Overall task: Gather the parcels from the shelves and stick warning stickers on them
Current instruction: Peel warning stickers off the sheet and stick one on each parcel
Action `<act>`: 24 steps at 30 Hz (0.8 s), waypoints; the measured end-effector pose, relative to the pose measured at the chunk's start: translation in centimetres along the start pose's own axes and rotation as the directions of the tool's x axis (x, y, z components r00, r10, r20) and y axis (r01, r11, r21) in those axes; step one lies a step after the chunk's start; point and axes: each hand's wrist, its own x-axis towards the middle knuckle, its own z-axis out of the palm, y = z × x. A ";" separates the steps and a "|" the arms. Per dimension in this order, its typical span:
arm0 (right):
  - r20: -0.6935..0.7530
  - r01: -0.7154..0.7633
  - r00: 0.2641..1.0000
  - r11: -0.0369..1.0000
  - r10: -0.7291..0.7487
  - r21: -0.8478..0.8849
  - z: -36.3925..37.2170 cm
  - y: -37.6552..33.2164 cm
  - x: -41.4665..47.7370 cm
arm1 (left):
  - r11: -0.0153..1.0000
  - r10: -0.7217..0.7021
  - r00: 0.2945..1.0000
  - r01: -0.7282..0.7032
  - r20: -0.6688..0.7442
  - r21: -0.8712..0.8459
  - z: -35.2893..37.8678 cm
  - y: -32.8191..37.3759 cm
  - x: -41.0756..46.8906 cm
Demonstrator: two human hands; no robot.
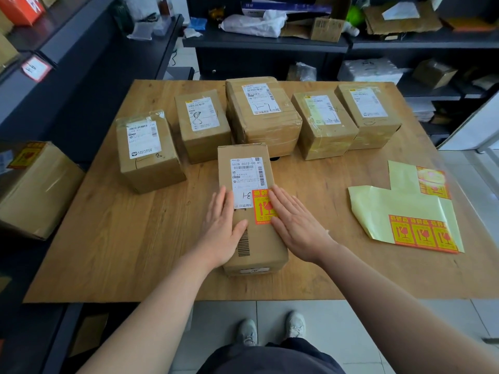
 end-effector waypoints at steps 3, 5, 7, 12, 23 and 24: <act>0.006 -0.021 1.000 1.000 0.021 -0.013 0.2 -0.1 -0.6 | 0.998 -0.050 0.999 0.050 0.014 0.025 0.0 0.4 -0.9; -0.021 -0.039 0.999 0.999 0.038 -0.011 0.1 -0.3 -0.9 | 0.993 -0.115 0.993 0.114 0.010 0.032 -0.2 0.6 -1.5; -0.061 -0.084 0.995 0.996 0.085 0.021 -0.3 -0.6 -1.3 | 0.987 -0.161 0.987 0.161 0.016 0.006 -0.5 0.9 -2.1; -0.033 -0.098 0.995 0.995 0.098 0.008 -0.4 -0.4 -3.0 | 0.978 -0.201 0.980 0.200 -0.005 -0.052 -0.7 1.9 -3.4; -0.079 -0.077 0.993 0.984 0.091 0.162 -3.6 2.3 -9.1 | 0.975 -0.199 0.975 0.186 -0.102 -0.125 2.3 7.9 -6.0; -0.121 -0.088 0.987 0.983 0.108 0.164 -5.4 4.1 -11.6 | 0.985 -0.144 0.982 0.130 -0.126 -0.112 3.4 11.2 -6.5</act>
